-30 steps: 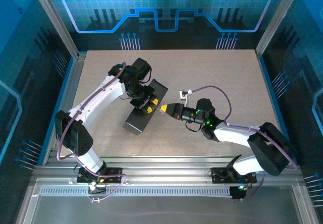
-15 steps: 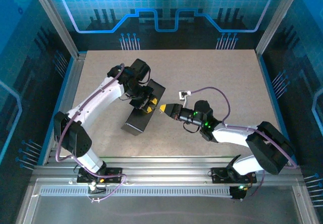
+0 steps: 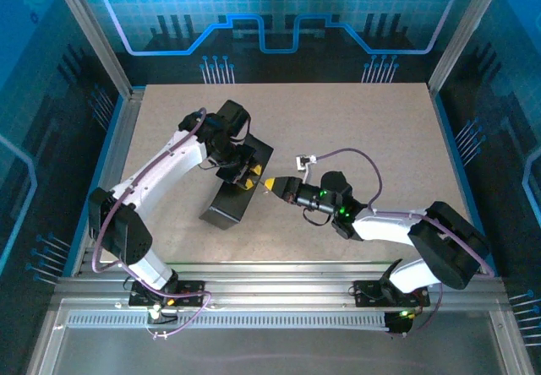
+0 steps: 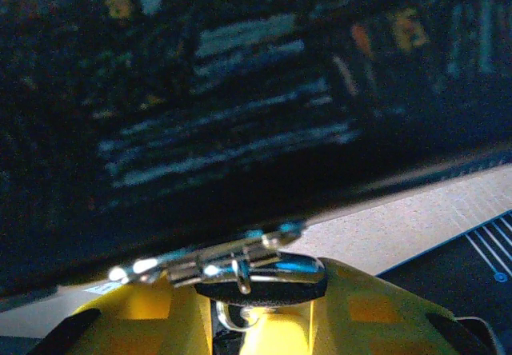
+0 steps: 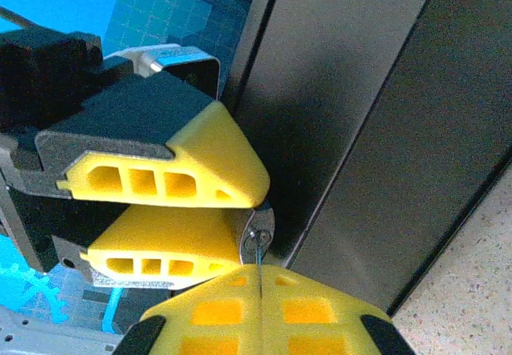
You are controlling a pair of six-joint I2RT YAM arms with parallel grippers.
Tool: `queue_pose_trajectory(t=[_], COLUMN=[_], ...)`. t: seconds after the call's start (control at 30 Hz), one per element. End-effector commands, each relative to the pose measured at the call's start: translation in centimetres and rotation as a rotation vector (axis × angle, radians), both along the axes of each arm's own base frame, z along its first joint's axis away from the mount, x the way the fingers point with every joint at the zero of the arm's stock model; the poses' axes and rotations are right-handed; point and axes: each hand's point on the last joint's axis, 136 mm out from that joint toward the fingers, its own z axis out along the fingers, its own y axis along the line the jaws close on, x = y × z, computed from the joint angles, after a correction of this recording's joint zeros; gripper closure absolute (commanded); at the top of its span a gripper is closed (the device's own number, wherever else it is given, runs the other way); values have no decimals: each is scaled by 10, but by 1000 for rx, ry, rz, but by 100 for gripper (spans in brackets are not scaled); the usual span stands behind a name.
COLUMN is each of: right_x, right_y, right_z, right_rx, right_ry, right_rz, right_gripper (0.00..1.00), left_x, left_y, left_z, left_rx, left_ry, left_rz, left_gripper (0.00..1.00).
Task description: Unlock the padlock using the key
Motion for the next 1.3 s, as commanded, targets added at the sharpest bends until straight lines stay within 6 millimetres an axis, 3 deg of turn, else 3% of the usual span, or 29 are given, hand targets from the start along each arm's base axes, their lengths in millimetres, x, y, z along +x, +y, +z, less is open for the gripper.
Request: queue_pose_trajectory(t=[0.0, 0.23, 0.43, 0.7, 1.07, 1.27], right_x=[-21, -19, -9, -4, -49, -52], right_y=[17, 19, -6, -16, -22, -16], right_z=[15, 9, 2, 8, 23, 15], right_rx=[56, 48, 6, -15, -144, -157], right_ry=[-51, -44, -33, -63, -209, -161], right_rz=[72, 65, 14, 20, 425, 526], right_gripper=[100, 100, 100, 100, 100, 100], left_x=[12, 11, 8, 9, 4, 0], left_y=[-22, -22, 0, -3, -1, 0], left_z=[29, 31, 34, 28, 32, 36], left_rx=[-143, -148, -46, -72, -47, -47], left_ry=[-103, -106, -92, -86, -67, -71], left_rz=[-10, -42, -119, -114, -305, -352], left_gripper=[90, 90, 90, 91, 90, 89])
